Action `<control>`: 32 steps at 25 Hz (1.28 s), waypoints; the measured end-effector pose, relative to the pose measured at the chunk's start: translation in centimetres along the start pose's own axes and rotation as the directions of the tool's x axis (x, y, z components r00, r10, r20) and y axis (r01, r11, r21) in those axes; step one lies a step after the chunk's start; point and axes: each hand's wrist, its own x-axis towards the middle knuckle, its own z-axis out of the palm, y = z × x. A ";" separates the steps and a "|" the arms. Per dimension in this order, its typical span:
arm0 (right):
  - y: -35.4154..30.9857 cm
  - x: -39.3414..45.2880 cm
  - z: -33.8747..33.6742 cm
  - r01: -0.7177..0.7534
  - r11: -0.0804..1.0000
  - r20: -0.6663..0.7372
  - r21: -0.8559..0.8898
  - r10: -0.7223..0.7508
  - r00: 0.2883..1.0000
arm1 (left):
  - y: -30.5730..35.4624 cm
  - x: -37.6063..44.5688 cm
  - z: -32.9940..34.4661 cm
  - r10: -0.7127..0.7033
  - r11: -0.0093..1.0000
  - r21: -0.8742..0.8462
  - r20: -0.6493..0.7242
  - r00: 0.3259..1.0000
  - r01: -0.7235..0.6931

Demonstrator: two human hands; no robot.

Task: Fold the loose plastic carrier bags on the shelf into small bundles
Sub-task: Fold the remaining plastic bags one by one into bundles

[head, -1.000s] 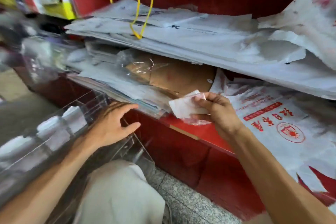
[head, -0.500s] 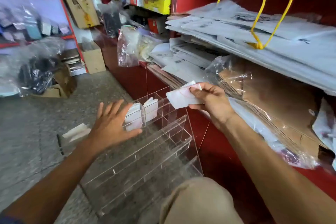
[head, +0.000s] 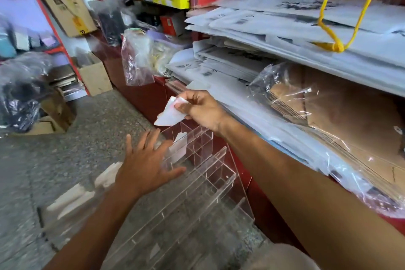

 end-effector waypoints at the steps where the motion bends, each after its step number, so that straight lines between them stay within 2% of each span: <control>1: 0.4 0.5 0.6 0.029 0.995 0.051 -0.097 -0.024 0.998 | 0.0 0.0 0.0 0.003 1.000 0.001 -0.002 1.000 -0.003; 4: 1.2 1.3 1.2 0.088 0.933 0.213 -0.350 -0.012 0.977 | 0.1 0.0 0.2 0.009 1.000 -0.022 -0.045 0.999 -0.010; 9: 1.8 1.4 1.1 0.124 0.849 0.279 -0.513 0.029 0.960 | 0.0 0.0 0.3 0.009 1.000 -0.021 -0.034 0.999 -0.010; 13: 1.7 0.5 1.3 0.183 0.783 0.279 -0.594 -0.013 0.960 | 0.0 -0.1 0.2 0.019 0.999 -0.046 -0.029 0.999 -0.020; 16: 0.9 0.7 0.9 0.207 0.677 0.303 -0.706 0.024 0.953 | -0.2 -0.1 0.2 0.018 0.999 -0.051 -0.001 1.000 -0.018; 19: 0.2 0.6 1.4 0.232 0.627 0.341 -0.744 0.058 0.938 | -0.2 0.0 0.3 0.025 0.998 -0.056 0.002 1.000 -0.025; 22: 1.3 0.6 2.9 0.218 0.526 0.249 -0.822 -0.012 0.968 | -0.2 0.0 0.3 0.026 0.997 -0.078 0.003 1.000 -0.026; 24: 2.2 0.6 3.3 0.170 0.549 0.158 -0.818 -0.069 0.985 | -0.2 0.0 0.4 0.033 0.995 -0.089 -0.004 0.999 -0.033; 28: 3.6 0.2 3.2 0.180 0.596 0.275 -0.783 0.072 0.959 | -0.3 -0.1 0.3 0.030 0.994 -0.103 -0.003 1.000 -0.030; 32: 3.9 -2.1 1.6 0.183 0.626 0.270 -0.758 0.045 0.962 | -0.1 -0.2 0.1 0.021 0.990 -0.137 -0.030 0.999 -0.025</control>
